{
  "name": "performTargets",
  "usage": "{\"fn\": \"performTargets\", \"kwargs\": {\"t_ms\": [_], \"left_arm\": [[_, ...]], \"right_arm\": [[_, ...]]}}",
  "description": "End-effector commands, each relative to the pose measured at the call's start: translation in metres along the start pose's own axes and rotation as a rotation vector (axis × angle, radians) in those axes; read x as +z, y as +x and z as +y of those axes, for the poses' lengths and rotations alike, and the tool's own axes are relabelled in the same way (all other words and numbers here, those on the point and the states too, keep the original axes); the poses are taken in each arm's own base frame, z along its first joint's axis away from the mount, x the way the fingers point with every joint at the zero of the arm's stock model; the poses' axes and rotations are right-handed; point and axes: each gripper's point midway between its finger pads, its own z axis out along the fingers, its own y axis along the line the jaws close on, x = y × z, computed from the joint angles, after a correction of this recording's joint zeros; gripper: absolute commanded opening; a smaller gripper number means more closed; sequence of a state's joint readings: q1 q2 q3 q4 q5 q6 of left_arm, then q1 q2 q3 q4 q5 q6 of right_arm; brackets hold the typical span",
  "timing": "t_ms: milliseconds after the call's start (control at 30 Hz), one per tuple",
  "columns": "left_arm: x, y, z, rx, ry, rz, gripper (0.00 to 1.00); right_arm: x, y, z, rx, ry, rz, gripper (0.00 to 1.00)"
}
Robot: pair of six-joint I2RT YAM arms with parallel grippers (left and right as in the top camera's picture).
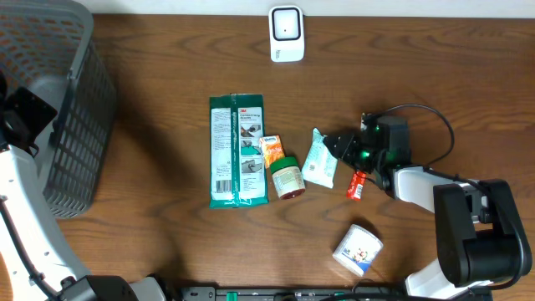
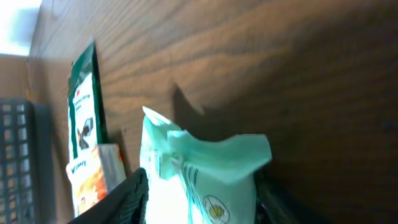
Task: Scan the item barcode
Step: 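Regrasp the wipes pack edge and lift it with the right gripper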
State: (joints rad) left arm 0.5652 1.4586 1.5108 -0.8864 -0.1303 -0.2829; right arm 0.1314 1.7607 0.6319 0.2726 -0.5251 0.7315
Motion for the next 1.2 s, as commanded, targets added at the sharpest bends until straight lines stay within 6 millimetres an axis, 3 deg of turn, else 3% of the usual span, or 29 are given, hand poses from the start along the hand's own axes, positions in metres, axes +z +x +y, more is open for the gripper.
{"fn": "performTargets", "kwargs": {"t_ms": [0, 100, 200, 233, 433, 700, 933, 1167], "left_arm": [[0.0, -0.004, 0.001, 0.01, -0.006, -0.007, 0.94], [0.0, -0.004, 0.001, 0.01, -0.006, -0.007, 0.94], [0.0, -0.004, 0.001, 0.01, -0.006, -0.007, 0.94], [0.0, -0.004, 0.001, 0.01, -0.006, -0.007, 0.93], [0.0, -0.004, 0.001, 0.01, -0.006, -0.007, 0.93], [0.0, -0.004, 0.001, 0.01, -0.006, -0.007, 0.93], [0.0, -0.004, 0.001, 0.01, -0.006, -0.007, 0.93], [0.0, -0.004, 0.001, 0.01, -0.006, -0.007, 0.93]], "right_arm": [[0.009, 0.049, -0.038, 0.089, 0.102, 0.139, 0.48], [0.009, 0.05, -0.039, 0.091, 0.105, 0.142, 0.36], [0.009, 0.05, -0.039, 0.092, 0.105, 0.14, 0.03], [0.008, 0.049, -0.039, 0.092, 0.102, 0.138, 0.01], [0.001, 0.036, -0.012, 0.084, -0.071, 0.149, 0.01], [-0.045, 0.005, 0.026, 0.064, -0.321, 0.13, 0.01], [-0.076, -0.003, 0.061, -0.042, -0.423, 0.094, 0.01], [-0.09, -0.002, 0.077, -0.145, -0.474, 0.078, 0.01]]}}
